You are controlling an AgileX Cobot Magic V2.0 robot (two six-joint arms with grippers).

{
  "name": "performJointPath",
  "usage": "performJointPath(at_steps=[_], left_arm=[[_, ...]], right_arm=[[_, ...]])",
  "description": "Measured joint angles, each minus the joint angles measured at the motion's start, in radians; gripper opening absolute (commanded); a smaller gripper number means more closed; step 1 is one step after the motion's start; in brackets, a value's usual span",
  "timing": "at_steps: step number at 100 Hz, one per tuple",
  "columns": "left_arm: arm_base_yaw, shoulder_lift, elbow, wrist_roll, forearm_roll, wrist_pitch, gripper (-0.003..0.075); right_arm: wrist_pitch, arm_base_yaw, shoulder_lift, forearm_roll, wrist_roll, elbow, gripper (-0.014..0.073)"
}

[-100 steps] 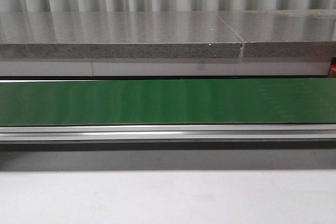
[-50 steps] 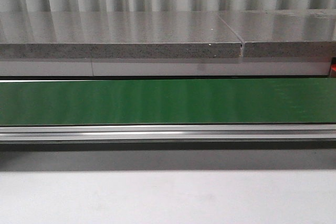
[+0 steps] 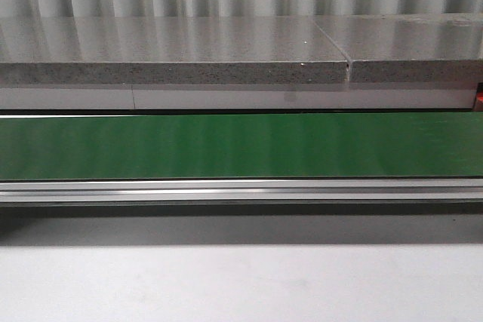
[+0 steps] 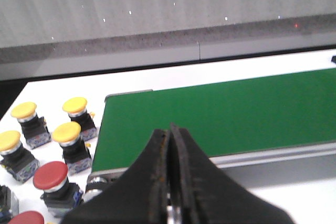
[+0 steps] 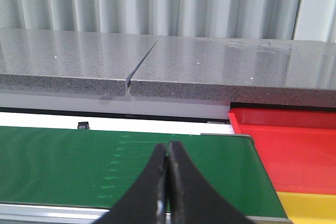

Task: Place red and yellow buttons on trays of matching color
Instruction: 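Move the left gripper down toward the red push buttons on the table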

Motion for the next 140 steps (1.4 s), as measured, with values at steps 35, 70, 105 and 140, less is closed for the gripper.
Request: performJointPath(at_steps=[35,70,105,140], left_arm=[[0.0,0.279,-0.153,0.0,0.03,0.166,-0.0019],[0.0,0.503,-0.255,-0.044,0.037,0.17,0.0395],[0.002,0.718,-0.41,-0.155,0.141,0.198,0.0453],[0.19,0.929,-0.578,-0.209,0.127,0.352,0.0453]], right_arm=[[0.0,0.0,0.0,0.0,0.0,0.0,-0.0067],[0.0,0.0,0.0,0.0,0.0,0.0,-0.0067],[0.0,0.0,0.0,0.0,0.0,0.0,-0.0067],[0.0,0.0,0.0,0.0,0.0,0.0,-0.0067]])
